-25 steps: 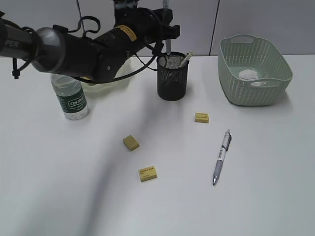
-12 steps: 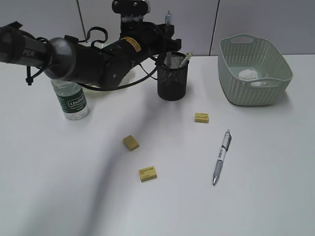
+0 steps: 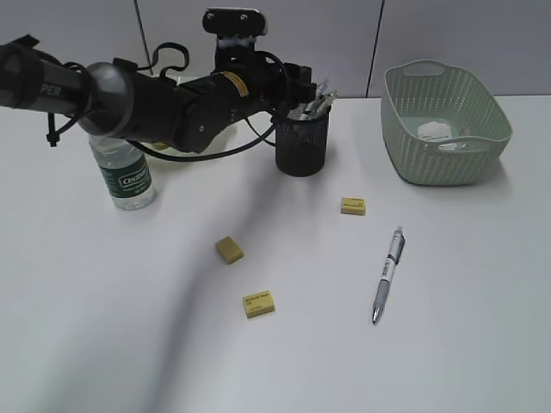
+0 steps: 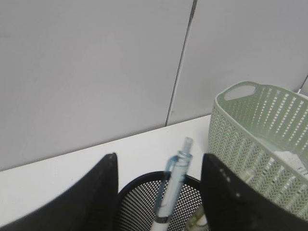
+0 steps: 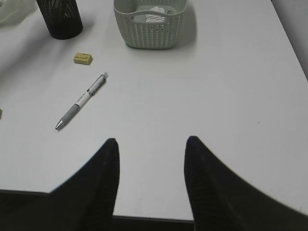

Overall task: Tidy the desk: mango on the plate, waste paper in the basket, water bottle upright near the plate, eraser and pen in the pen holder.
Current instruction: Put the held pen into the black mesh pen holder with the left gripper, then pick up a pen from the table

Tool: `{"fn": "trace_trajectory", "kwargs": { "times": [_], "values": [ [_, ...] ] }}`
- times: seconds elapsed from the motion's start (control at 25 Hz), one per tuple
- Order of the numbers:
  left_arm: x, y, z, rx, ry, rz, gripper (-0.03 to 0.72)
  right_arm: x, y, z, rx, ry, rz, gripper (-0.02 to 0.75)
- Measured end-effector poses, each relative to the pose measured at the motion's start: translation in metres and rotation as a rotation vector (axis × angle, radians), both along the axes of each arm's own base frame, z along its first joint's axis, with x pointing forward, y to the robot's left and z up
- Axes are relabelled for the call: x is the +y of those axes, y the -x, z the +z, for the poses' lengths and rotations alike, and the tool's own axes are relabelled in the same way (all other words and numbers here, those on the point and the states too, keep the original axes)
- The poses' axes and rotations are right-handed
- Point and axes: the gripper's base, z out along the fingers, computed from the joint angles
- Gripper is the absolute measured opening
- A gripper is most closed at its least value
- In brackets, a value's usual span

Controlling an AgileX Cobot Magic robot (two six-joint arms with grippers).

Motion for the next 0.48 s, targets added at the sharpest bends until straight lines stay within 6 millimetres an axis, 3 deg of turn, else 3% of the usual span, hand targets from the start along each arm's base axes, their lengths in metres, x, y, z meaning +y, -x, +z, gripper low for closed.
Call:
{"fn": "trace_trajectory", "kwargs": {
  "times": [0.24,0.48],
  "values": [
    [0.000,0.004,0.009,0.032,-0.066,-0.020,0.444,0.000,0.000,0.000,0.000,0.000,0.000,0.363],
    [0.011,0.025,0.068,0.129,-0.156,-0.007,0.434,0.000,0.000,0.000,0.000,0.000,0.000,0.363]
  ]
}}
